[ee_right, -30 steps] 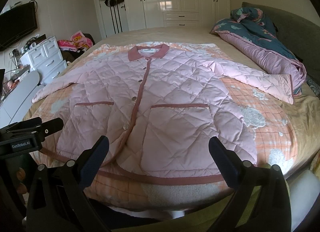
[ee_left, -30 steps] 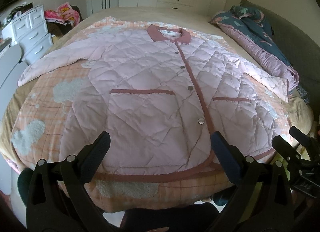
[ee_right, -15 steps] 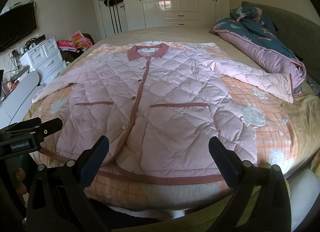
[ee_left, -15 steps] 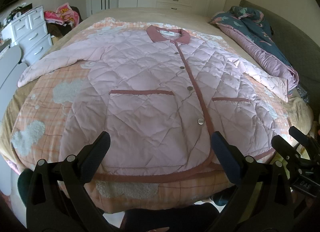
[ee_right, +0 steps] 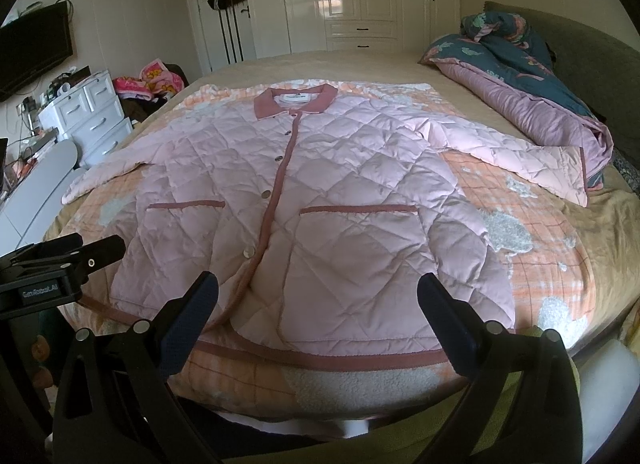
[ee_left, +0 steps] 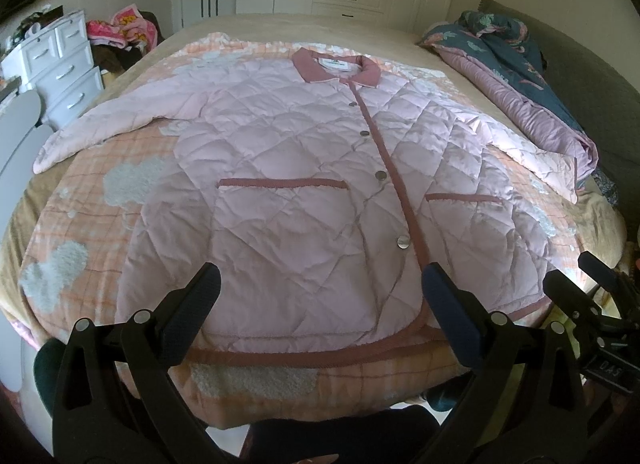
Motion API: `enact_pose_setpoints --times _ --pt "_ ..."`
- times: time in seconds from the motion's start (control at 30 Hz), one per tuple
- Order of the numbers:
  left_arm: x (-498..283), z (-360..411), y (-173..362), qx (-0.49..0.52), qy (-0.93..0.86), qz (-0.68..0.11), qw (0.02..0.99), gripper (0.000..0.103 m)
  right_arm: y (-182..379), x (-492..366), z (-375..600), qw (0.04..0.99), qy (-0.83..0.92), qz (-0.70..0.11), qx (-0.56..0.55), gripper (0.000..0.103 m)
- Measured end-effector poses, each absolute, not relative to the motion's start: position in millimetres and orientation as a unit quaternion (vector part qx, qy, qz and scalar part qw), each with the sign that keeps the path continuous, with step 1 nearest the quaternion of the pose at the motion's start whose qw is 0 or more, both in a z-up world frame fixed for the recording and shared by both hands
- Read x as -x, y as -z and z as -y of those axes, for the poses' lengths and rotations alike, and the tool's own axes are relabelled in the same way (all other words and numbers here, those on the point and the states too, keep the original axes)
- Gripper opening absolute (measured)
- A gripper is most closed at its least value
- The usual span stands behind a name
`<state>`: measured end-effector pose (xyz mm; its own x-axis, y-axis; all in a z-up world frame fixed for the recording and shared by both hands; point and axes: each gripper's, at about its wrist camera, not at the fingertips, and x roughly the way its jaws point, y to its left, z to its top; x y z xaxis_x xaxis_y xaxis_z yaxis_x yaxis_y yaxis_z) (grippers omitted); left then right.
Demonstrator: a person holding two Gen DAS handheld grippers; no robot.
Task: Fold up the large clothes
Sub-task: 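Move the right tool toward the sleeve nearest it and lower onto it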
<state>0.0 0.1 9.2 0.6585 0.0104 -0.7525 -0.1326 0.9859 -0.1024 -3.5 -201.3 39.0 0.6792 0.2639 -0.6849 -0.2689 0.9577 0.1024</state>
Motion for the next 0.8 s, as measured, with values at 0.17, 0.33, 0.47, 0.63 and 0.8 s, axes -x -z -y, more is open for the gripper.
enact_pose_setpoints --times 0.17,0.33,0.47,0.63,0.8 --pt "-7 0 -9 0.076 -0.038 -0.414 0.906 0.094 -38 2 201 0.916 -0.147 -0.374 0.002 0.099" --pt "-22 -8 -13 0.079 -0.034 -0.415 0.906 0.094 -42 -16 195 0.914 -0.154 -0.376 0.006 0.099" --pt "-38 -17 -19 0.085 -0.034 -0.415 0.905 0.094 -48 -34 190 0.908 -0.162 -0.385 -0.001 0.099" --pt "-63 -26 -26 0.089 -0.041 -0.410 0.907 0.094 -52 -57 184 0.906 -0.163 -0.391 -0.001 0.099" --pt "-89 -31 -33 0.093 -0.043 -0.409 0.907 0.094 -56 -84 184 0.906 -0.156 -0.393 -0.005 0.099"
